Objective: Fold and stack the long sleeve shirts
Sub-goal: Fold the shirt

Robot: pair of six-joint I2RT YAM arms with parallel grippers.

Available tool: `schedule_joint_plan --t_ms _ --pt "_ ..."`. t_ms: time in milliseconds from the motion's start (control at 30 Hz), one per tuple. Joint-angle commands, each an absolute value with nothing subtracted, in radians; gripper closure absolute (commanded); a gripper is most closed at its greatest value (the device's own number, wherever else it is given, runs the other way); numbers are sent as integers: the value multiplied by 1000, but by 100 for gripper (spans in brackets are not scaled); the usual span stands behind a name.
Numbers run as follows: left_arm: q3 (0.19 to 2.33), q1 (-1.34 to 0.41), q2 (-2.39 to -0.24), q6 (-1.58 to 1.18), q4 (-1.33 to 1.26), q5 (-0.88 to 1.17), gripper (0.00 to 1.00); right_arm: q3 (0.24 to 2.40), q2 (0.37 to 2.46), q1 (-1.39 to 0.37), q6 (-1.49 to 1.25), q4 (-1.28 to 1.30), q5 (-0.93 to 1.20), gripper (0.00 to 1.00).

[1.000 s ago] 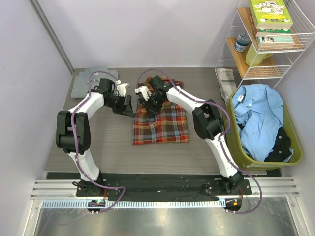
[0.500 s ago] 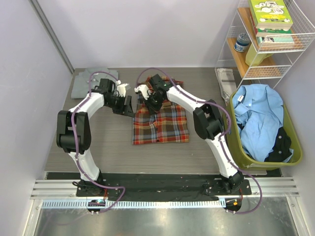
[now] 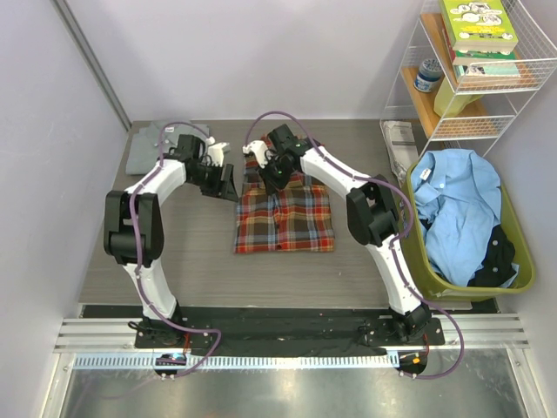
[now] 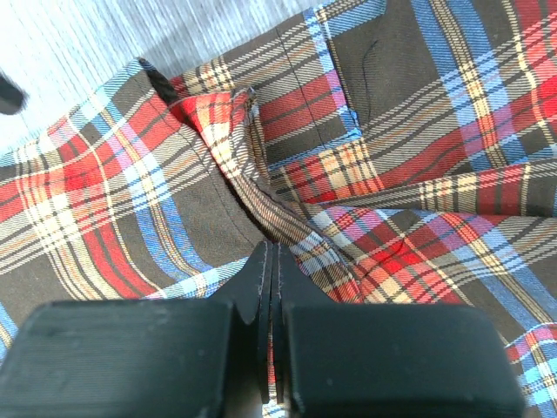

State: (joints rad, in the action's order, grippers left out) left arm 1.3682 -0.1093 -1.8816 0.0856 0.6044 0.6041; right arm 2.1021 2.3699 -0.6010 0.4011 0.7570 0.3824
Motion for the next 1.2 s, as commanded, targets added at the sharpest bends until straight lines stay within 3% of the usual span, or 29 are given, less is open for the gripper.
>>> schedule_joint_plan --t_ms 0,333,433,467,567,767,967,1067,1100,1167 --pt "1422 -112 -1920 61 557 634 42 2137 2290 -591 390 698 353 99" --pt "1477 -153 -2025 31 528 670 48 2109 2280 -591 377 683 371 99" --pt "1494 -163 -2034 11 502 695 65 2095 2270 -589 376 684 377 99" --pt "1493 -164 -2026 8 468 710 80 2091 2267 -589 374 684 379 99" --pt "1456 -164 -1973 -38 385 715 98 2071 2246 -589 376 677 379 99" --pt "1413 -176 -1937 -48 267 704 100 2031 2209 -583 382 661 368 99" --pt "1488 -184 -2063 -72 336 621 100 2011 2220 -577 397 660 292 98" --pt "1515 -186 -2103 -86 367 606 99 2013 2203 -560 358 683 285 76" --pt "1517 -186 -2106 -92 371 600 99 2014 2192 -543 344 690 285 61" --pt "1517 -187 -2109 -98 374 572 99 2010 2162 -523 315 703 285 54"
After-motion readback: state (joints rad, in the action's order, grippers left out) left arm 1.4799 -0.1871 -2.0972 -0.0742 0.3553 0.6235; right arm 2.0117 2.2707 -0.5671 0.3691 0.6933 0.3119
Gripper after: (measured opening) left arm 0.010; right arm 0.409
